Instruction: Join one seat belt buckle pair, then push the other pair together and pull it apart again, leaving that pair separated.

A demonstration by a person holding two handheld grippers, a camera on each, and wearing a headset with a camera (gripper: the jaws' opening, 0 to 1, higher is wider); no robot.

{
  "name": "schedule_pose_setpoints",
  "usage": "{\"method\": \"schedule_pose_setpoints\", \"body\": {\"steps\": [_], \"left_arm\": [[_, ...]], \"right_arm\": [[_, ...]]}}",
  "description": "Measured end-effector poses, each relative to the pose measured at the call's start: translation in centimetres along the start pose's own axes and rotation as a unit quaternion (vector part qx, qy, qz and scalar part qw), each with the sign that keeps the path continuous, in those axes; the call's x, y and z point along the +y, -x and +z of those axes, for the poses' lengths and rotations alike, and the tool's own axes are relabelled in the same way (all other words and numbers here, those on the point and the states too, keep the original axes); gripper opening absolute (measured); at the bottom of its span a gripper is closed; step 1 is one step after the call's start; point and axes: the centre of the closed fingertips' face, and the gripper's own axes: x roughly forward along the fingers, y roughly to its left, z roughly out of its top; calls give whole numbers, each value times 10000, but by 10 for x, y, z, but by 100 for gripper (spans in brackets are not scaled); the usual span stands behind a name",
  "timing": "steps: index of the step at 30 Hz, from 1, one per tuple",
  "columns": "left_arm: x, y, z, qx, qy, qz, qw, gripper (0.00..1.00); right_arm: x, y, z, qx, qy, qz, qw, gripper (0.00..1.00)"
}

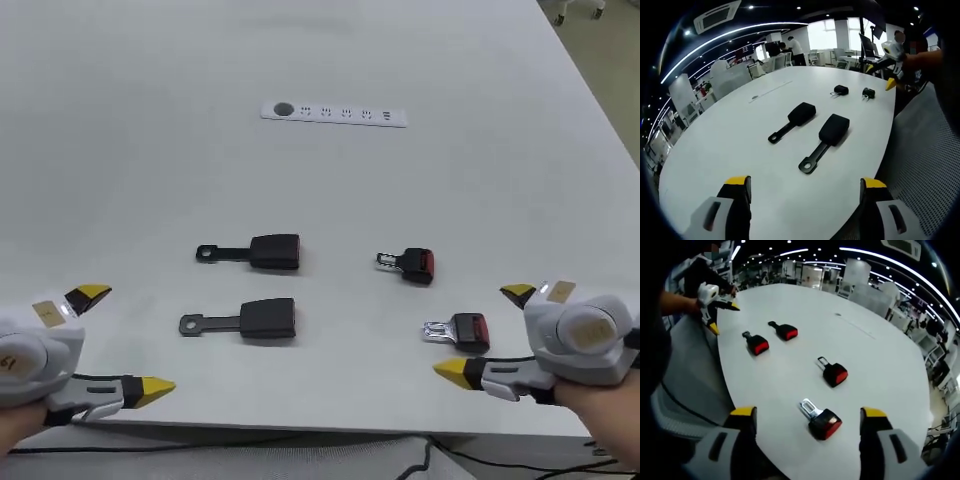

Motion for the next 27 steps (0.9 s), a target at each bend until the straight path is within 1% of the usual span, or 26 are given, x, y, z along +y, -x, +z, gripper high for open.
{"method": "schedule_pose_setpoints", "body": {"steps": [2,4,5,7,8,9,10,13,15,17,18,19,22,24,26,27], "left_arm": [[0,1,3,-65,-44,25,10000,89],[1,2,2,-34,-109,39,9999,89],[1,2,1,-14,-131,30,9999,90],[-1,3,5,-87,-132,-27,9999,92],[-1,5,10,-148,-160,-8,9998,89],[3,8,21,-404,-294,89,9987,86],[1,9,22,-434,-242,66,9987,85],[-2,8,15,-274,-256,-25,9993,83],[-2,6,14,-214,-348,-33,9992,82],[-3,6,14,-173,-447,-41,9988,79],[-3,7,11,-96,-545,-55,9984,77],[-2,7,11,-66,-540,-53,9985,77],[-6,7,10,-11,-550,-199,9983,73],[-8,7,11,31,-598,-328,9977,69],[-9,5,15,106,-613,-426,9972,68],[-10,2,17,147,-653,-514,9964,68]], "right_arm": [[-1,1,-3,41,65,-16,10000,86],[-1,2,-3,40,81,-31,10000,86],[-2,3,-3,21,117,-54,9999,86],[-3,6,0,-68,196,-100,9997,85],[-3,8,3,-148,215,-93,9996,85],[-3,9,4,-155,239,-89,9996,83],[-4,9,4,-150,244,-77,9996,81],[-6,9,3,-140,307,-92,9994,80],[-7,10,3,-133,325,-71,9994,78],[-9,12,3,-131,371,-82,9992,76],[-9,13,3,-112,438,-79,9989,75],[-11,14,2,-90,499,-97,9987,73],[-15,16,3,-71,638,-112,9979,70],[-16,16,0,-16,706,-49,9975,67],[-17,14,-5,91,834,26,9965,64],[-16,13,-9,198,959,118,9951,61]]}}
